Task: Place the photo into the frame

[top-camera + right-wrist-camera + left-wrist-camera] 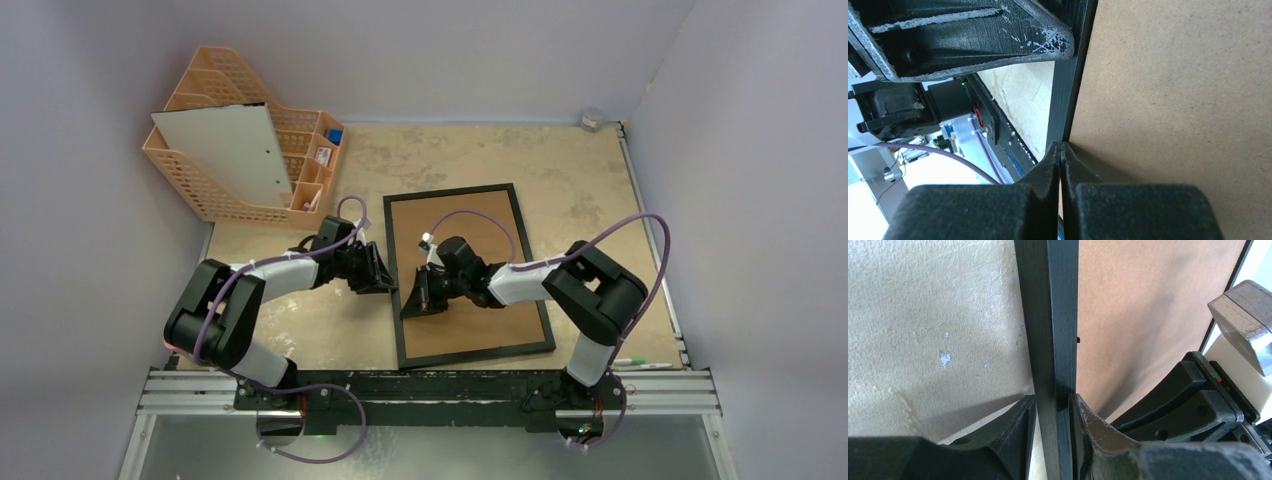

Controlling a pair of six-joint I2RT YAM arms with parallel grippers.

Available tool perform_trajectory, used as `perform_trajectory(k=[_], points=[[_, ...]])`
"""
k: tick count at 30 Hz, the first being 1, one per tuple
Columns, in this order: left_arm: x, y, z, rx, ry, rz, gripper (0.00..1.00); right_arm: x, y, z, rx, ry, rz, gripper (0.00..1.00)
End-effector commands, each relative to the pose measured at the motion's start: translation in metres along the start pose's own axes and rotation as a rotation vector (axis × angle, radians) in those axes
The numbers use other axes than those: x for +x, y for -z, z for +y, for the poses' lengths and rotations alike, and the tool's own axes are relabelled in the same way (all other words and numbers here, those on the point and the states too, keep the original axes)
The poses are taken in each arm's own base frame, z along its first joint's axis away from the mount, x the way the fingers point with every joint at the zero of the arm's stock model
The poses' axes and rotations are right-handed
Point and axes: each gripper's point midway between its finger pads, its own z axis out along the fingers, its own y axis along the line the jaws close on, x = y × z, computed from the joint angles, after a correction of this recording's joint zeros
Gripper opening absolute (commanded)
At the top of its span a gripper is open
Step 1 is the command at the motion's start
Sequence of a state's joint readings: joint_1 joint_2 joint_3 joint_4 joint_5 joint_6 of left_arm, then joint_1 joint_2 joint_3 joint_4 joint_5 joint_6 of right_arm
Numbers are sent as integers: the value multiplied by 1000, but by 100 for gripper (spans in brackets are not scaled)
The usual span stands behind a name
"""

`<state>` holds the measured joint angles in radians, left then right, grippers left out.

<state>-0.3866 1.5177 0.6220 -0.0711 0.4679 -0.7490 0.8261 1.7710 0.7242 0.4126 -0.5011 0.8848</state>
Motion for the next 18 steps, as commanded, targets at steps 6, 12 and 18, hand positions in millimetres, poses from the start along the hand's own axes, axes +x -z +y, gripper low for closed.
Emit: perform_trajectory(k=[6, 12, 18], points=[[15, 2, 46, -200, 31, 30, 30, 14, 40, -113, 511, -44, -60, 0], [10, 1, 26, -106, 11, 22, 31, -45, 54, -19, 275, 75, -227, 1], [5, 4, 10, -36, -10, 1, 36, -94, 52, 41, 103, 74, -332, 4]])
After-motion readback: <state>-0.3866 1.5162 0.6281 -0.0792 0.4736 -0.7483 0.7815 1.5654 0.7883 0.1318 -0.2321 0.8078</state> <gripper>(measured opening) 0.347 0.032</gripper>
